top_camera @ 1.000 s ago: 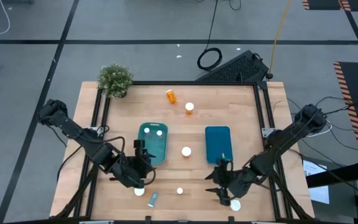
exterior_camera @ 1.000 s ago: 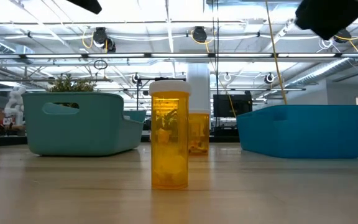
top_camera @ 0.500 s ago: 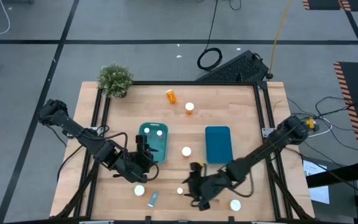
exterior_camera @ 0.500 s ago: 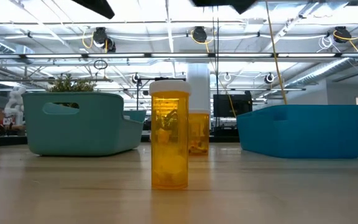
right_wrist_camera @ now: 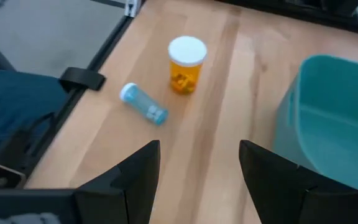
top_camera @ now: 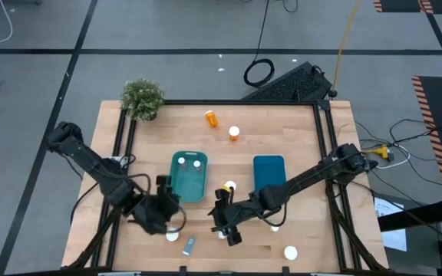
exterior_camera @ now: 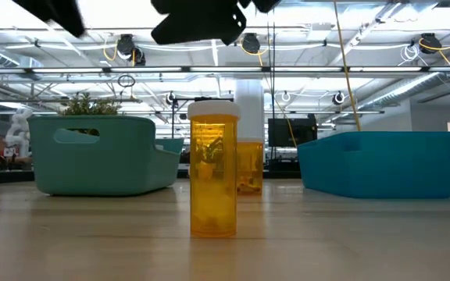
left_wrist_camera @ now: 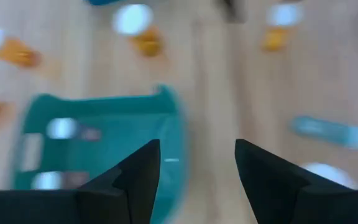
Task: Pick and place medicine bottles into bin by pill shape (circle, oval)
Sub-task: Adjust the bottom left large orange pill bottle
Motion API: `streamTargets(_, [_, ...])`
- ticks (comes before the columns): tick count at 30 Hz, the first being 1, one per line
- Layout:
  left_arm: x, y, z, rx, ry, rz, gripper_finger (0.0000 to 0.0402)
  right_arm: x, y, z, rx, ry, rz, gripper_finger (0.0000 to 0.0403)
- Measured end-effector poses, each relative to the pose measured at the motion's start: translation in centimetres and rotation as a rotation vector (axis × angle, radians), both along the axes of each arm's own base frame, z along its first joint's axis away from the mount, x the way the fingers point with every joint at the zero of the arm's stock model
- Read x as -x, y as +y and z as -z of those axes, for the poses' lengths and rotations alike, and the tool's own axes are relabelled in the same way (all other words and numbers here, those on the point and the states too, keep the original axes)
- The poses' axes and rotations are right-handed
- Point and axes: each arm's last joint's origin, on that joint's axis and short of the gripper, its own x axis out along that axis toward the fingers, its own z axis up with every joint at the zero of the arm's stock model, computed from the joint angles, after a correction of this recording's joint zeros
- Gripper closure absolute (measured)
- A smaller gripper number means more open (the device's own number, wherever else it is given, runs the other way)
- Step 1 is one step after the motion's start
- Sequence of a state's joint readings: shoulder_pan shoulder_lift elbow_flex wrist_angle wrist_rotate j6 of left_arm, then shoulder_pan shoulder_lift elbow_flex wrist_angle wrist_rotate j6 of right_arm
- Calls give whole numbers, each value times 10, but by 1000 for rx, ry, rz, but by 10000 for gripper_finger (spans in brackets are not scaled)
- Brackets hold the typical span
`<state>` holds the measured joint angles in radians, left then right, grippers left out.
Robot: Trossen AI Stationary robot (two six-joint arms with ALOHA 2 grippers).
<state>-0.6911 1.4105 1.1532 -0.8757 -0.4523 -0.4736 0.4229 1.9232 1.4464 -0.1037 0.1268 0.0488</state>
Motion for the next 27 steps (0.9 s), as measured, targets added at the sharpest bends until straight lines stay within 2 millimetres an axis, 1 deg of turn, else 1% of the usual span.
streamTargets(4, [10, -23, -2, 130, -14, 61, 190, 0, 2, -1, 18, -15, -23, 190])
streamTargets(6, [10, -36, 0, 177, -32, 96, 190, 0, 2, -1, 22, -16, -27, 190])
streamTargets(9, [10, -54, 10, 193, -16, 170, 190, 1, 1, 0, 25, -9, -26, 190])
streamTargets(11, [8, -63, 17, 214, -6, 181, 190, 1, 1, 1, 36, 0, -29, 190])
streamTargets(14, [3, -69, 30, 219, 39, 183, 190, 2, 1, 2, 55, 2, -43, 190])
streamTargets(16, [1, -70, 35, 208, 51, 180, 190, 2, 1, 2, 73, 2, -56, 190])
streamTargets(21, [-7, -81, 41, 211, 55, 218, 190, 4, 0, 2, 102, 16, -72, 190])
streamTargets(27, [-14, -86, 50, 161, 103, 210, 190, 8, -2, -8, 117, 9, -84, 190])
